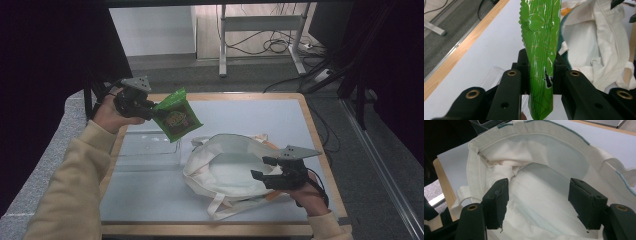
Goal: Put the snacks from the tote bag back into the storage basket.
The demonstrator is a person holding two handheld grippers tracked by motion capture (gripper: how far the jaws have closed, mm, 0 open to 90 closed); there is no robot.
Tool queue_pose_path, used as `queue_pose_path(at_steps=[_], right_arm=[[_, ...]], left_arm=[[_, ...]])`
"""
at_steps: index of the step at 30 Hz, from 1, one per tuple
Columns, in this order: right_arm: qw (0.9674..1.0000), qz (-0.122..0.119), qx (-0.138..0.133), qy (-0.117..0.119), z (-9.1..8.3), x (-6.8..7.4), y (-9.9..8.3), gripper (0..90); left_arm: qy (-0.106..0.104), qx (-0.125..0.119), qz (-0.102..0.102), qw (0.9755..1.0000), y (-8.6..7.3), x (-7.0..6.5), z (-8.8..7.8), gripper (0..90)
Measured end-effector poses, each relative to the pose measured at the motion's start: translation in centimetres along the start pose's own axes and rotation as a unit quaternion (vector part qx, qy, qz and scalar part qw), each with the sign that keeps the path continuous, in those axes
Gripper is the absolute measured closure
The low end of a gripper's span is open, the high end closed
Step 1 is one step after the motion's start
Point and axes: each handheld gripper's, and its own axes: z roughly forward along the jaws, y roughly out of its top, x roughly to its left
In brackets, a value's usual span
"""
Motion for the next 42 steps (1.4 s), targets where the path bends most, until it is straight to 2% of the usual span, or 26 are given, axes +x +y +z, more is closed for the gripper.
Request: queue_pose_path(at_steps=[9, 14, 18, 28, 34, 36, 42], right_arm=[[1.0000, -0.003, 0.003, 0.001, 0.2, 0.2, 0.0, 32.5], [1.0000, -0.002, 0.004, 0.000, 0.2, 0.1, 0.0, 32.5], [1.0000, -0.003, 0.002, 0.000, 0.2, 0.1, 0.1, 32.5], [1.0000, -0.004, -0.002, 0.001, 0.1, 0.2, 0.1, 32.5], [1.0000, -0.003, 0.001, -0.001, 0.3, 0.2, 0.0, 32.5], [1.0000, -0.004, 0.002, 0.000, 0.3, 0.2, 0.0, 32.5], [1.0000, -0.006, 0.000, 0.001, 0.2, 0.2, 0.0, 32.4]], left_arm=[[0.006, 0.001, -0.013, 0.9999, -0.7, 1.3, -0.4, 75.2], [0.014, 0.011, -0.017, 0.9997, -1.1, 2.0, -0.4, 75.2], [0.007, 0.010, -0.020, 0.9997, -1.5, 2.7, -0.3, 75.2], [0.022, 0.026, -0.030, 0.9990, -2.5, 4.5, -0.3, 75.2], [0.030, 0.047, -0.038, 0.9977, -3.6, 5.7, 0.0, 75.2], [0.033, 0.055, -0.035, 0.9973, -3.9, 5.9, 0.2, 75.2], [0.034, 0.057, -0.047, 0.9967, -4.9, 6.7, 0.5, 75.1]])
